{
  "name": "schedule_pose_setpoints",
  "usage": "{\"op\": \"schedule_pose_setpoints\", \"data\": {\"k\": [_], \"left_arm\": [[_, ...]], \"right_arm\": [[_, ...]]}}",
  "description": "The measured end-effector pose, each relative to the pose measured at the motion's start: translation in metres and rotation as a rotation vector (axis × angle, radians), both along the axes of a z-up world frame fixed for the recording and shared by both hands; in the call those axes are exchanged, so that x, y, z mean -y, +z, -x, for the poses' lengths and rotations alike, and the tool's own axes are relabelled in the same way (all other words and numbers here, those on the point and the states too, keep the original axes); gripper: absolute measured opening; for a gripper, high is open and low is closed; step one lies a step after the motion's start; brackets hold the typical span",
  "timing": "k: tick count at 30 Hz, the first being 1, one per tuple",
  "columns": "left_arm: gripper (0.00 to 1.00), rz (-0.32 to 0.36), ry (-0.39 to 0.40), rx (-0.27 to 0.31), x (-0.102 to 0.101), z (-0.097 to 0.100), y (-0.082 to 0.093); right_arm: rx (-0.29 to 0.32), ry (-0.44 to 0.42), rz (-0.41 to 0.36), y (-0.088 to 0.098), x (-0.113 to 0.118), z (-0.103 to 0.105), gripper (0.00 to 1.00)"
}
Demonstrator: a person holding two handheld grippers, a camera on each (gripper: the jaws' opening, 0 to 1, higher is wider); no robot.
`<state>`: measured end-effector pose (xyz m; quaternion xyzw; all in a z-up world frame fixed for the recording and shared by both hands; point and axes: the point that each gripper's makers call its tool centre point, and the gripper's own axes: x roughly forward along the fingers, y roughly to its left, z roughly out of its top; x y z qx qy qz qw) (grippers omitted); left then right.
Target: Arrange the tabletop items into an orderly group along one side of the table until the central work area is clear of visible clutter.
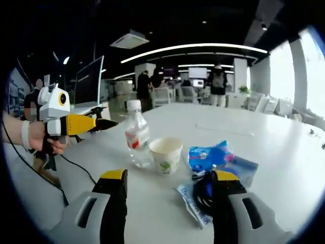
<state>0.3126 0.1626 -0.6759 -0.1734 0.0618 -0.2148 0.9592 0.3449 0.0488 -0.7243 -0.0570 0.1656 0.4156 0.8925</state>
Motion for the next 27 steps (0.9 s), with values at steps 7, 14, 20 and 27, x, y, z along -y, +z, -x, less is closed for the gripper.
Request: {"op": "schedule_pose_setpoints", "data": {"k": [7,14,20,27], "left_arm": [[0.67,-0.010,-0.015,-0.023,0.018,0.005,-0.006],[0.67,-0.021,-0.035,-0.045,0.031,0.006,-0.010],[0.68,-0.051,-0.057,-0.057,0.041,0.005,-0.011],[0.67,-0.077,-0.073,-0.064,0.053,0.003,-0.012]], "right_arm": [[0.001,-0.004,0.004,0.004,0.031,-0.005,0.65],[0.011,-0.041,0.022,0.001,0.059,-0.015,0.64],[0.009,-0.050,0.015,0.003,0.073,-0.015,0.64],[0.003,-0.049,0.018,0.005,0.085,-0.016,0.64]]}}
